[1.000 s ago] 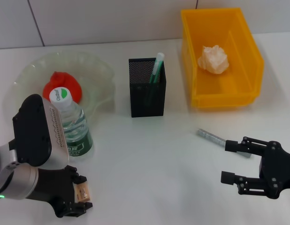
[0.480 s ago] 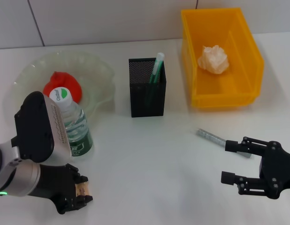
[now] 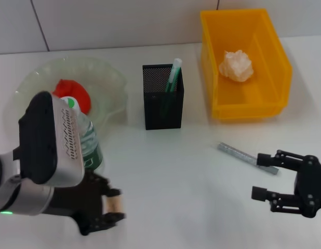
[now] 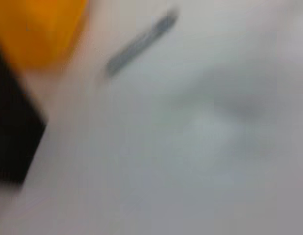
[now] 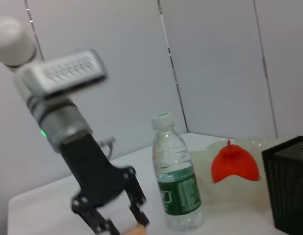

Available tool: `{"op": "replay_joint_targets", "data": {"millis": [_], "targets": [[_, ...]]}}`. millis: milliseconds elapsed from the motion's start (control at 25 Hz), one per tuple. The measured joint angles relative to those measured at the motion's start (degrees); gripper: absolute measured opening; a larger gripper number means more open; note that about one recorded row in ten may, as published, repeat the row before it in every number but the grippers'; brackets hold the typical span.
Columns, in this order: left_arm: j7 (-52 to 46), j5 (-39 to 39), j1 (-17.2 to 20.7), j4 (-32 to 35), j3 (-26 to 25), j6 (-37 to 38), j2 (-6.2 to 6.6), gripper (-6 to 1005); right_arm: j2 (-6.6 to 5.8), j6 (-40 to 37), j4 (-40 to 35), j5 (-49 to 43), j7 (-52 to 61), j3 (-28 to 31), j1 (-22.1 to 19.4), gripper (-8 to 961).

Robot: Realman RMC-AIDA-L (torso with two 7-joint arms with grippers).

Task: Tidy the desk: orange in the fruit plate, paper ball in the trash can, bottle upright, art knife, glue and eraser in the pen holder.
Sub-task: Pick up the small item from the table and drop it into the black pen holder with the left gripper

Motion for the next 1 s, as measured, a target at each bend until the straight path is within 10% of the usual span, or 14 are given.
{"op": "replay_joint_targets", "data": {"millis": [360, 1000], "targets": [[11.26, -19.48, 1.91, 10.64, -4.89, -0.83, 0.01, 404, -0.11, 0.21, 0.05, -0.04, -0.08, 1.71, -0.98, 790], [11.5, -23.87, -8.56, -4.14, 7.83, -40.17, -0.32, 405, -0.14, 0.2, 1.11, -0.18, -0.4, 1.41, -0.43, 790]]}}
